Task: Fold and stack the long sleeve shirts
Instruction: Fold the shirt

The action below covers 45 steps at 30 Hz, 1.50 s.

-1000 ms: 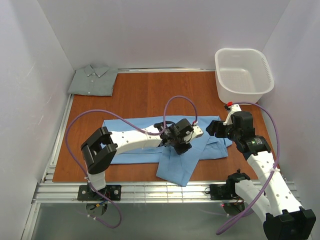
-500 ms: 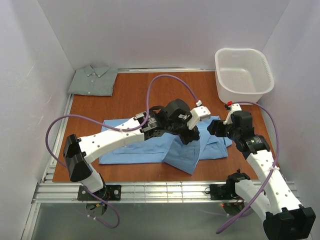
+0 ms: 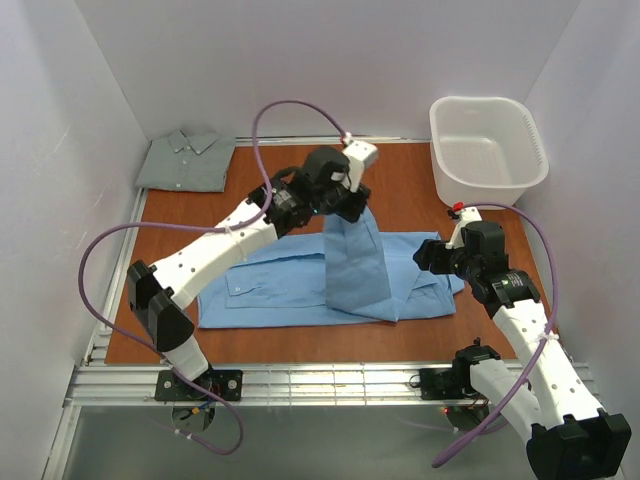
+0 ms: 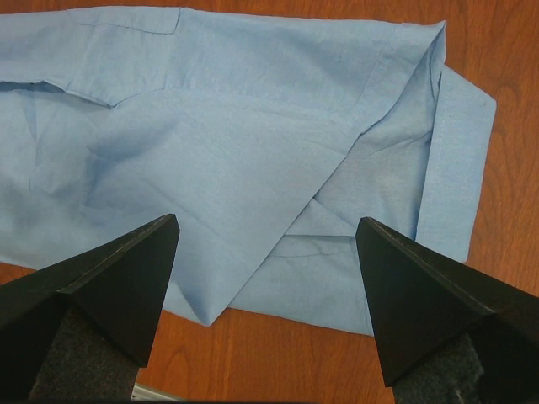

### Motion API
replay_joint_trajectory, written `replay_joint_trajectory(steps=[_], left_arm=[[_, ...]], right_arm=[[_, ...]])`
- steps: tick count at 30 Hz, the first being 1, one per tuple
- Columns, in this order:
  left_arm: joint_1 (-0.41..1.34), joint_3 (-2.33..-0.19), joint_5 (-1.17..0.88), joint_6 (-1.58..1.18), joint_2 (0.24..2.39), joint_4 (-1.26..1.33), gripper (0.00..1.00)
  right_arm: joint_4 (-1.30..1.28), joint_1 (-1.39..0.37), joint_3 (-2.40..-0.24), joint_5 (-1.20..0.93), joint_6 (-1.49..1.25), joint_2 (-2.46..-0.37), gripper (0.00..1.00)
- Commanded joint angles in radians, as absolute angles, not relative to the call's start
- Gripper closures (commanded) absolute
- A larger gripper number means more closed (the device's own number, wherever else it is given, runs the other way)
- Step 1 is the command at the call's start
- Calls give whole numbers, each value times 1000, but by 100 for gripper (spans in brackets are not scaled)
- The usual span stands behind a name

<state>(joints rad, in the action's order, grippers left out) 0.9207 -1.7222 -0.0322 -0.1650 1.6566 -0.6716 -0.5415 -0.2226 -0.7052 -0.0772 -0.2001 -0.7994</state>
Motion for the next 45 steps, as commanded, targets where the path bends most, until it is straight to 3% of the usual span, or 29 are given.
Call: replay_joint_trajectory(steps=[1, 12, 18, 27, 37, 45], left_arm=[[784, -1741, 133, -296, 1670, -745, 100], [490, -1341, 213, -580, 1552, -767, 100], [433, -1163, 193, -627, 1490, -693, 100], [338, -1095, 232, -629, 1437, -660, 100], [267, -1089, 184, -609, 1479, -585, 100], [204, -944, 245, -644, 1479, -534, 100]], right_arm=[[-491, -219, -727, -113, -176, -798, 20], [-451, -225, -690, -250, -150, -845, 20], [-437, -280, -686, -311, -132, -914, 21], [-431, -416, -716, -311, -127, -1084, 23], [-426, -426, -744, -265, -124, -1109, 23], [-419, -431, -762, -265, -126, -1132, 23]])
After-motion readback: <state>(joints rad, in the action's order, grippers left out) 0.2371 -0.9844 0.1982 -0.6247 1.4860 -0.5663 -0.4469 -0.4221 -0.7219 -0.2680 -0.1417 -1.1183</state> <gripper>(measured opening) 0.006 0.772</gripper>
